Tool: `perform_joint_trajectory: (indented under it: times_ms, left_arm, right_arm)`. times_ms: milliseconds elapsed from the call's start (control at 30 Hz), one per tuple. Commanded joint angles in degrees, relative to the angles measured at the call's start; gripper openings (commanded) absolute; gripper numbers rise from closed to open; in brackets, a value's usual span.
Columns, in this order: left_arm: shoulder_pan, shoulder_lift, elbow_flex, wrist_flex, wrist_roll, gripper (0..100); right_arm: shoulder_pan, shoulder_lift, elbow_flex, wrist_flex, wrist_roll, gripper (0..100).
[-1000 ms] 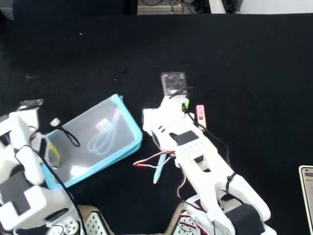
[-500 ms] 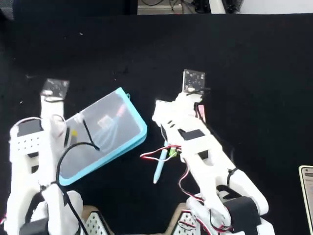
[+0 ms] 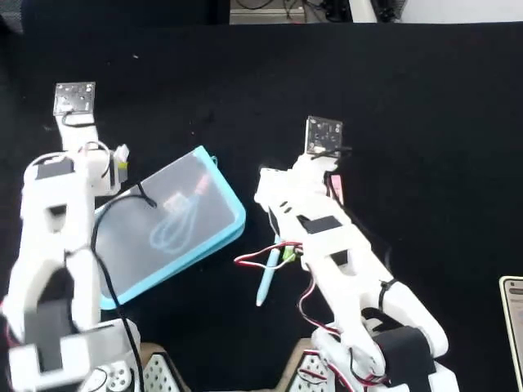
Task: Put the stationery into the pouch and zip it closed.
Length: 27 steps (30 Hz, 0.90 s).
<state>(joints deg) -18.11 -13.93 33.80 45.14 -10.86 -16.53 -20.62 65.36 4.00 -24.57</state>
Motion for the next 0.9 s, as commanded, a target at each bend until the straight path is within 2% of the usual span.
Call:
perform_joint_trajectory:
  times_ms: [0,133,300,467,633,700,867]
  left_arm:
    - [1.8,13.19,-12.44,3.25,1.67,21]
    - [3.3,20.66,-17.89,10.46,1.41,21]
    - [4.35,21.01,-16.4,16.88,-6.77,21]
    - [4.44,13.19,-7.34,17.41,-13.8,21]
    - [3.91,0.62,0.31,17.32,-14.68,21]
    - [3.82,-3.6,2.15,17.23,-14.77,21]
    - [3.82,-8.7,6.37,17.32,-14.95,21]
  right_arm:
    - [0.26,-0.13,-0.66,-1.32,-0.35,11.6]
    - [0.26,-0.13,-0.66,-1.32,-0.35,11.6]
    - [0.26,-0.04,-0.75,-1.32,-0.35,11.6]
    - [0.26,0.04,-1.19,-1.14,-0.53,11.6]
    - [-2.2,0.04,-0.66,0.09,-0.09,11.6]
    - [-3.6,-0.4,-2.33,5.27,5.1,11.7]
    - [-3.96,0.22,-11.74,20.92,31.82,11.9]
